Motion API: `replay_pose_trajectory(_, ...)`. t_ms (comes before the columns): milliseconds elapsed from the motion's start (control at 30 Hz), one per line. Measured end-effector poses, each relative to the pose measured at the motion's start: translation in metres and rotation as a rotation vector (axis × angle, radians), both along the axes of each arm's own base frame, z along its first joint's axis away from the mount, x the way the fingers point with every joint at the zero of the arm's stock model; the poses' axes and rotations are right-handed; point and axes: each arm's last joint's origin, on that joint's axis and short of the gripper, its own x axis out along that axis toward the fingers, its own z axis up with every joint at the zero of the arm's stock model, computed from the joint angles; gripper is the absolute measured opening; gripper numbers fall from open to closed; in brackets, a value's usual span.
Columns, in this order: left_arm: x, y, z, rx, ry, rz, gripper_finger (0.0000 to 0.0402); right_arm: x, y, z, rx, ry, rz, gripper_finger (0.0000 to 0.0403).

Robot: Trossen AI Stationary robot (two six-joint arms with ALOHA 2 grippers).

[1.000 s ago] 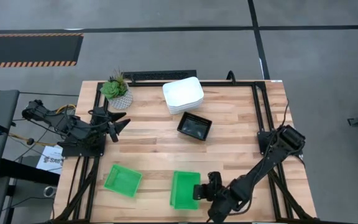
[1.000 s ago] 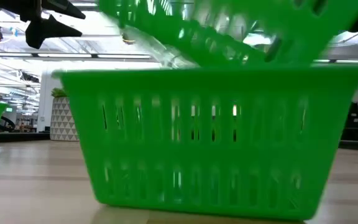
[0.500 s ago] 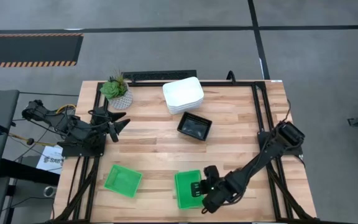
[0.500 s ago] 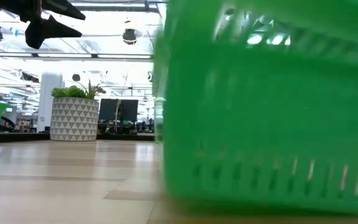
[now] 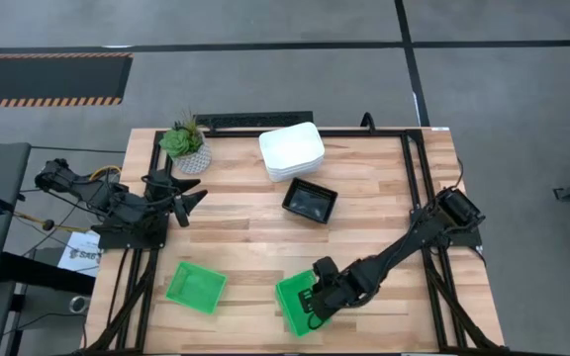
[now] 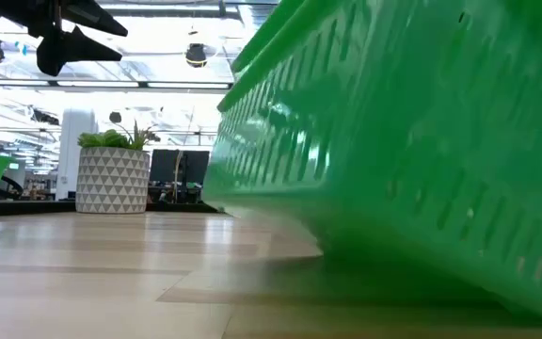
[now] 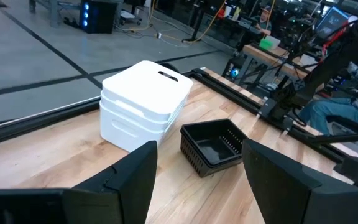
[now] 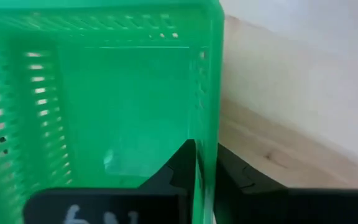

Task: Stack baskets by color
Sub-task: Stack the right green bin on top of the center green bin, then move the stack of green bins to the center of the table

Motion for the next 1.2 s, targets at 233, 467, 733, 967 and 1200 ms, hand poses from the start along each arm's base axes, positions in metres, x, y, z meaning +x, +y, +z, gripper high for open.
replay_pose_trajectory(233,0.000,0.000,0.000,-0.002,-0.001,0.000,0.0224,0.009,-0.009,0.001,0.004,-0.006,0.097,0.0090)
replay_pose_trajectory(467,0.000,0.000,0.000,-0.002,-0.001,0.000,0.0224,0.010,-0.010,0.028,-0.084,0.065,0.195,0.0134)
replay_pose_trajectory(733,0.000,0.000,0.000,-0.002,-0.002,0.000,0.0224,0.017,-0.012,0.066,-0.164,0.040,0.279,0.0170)
replay_pose_trajectory(967,0.000,0.000,0.000,-0.003,-0.002,0.000,0.0224,0.018,-0.006,0.066,-0.163,0.035,0.286,0.0151)
replay_pose_trajectory(1200,0.000,0.000,-0.001,0.002,0.014,-0.006,0.0224,0.016,-0.006,0.044,-0.178,0.106,0.273,0.0146)
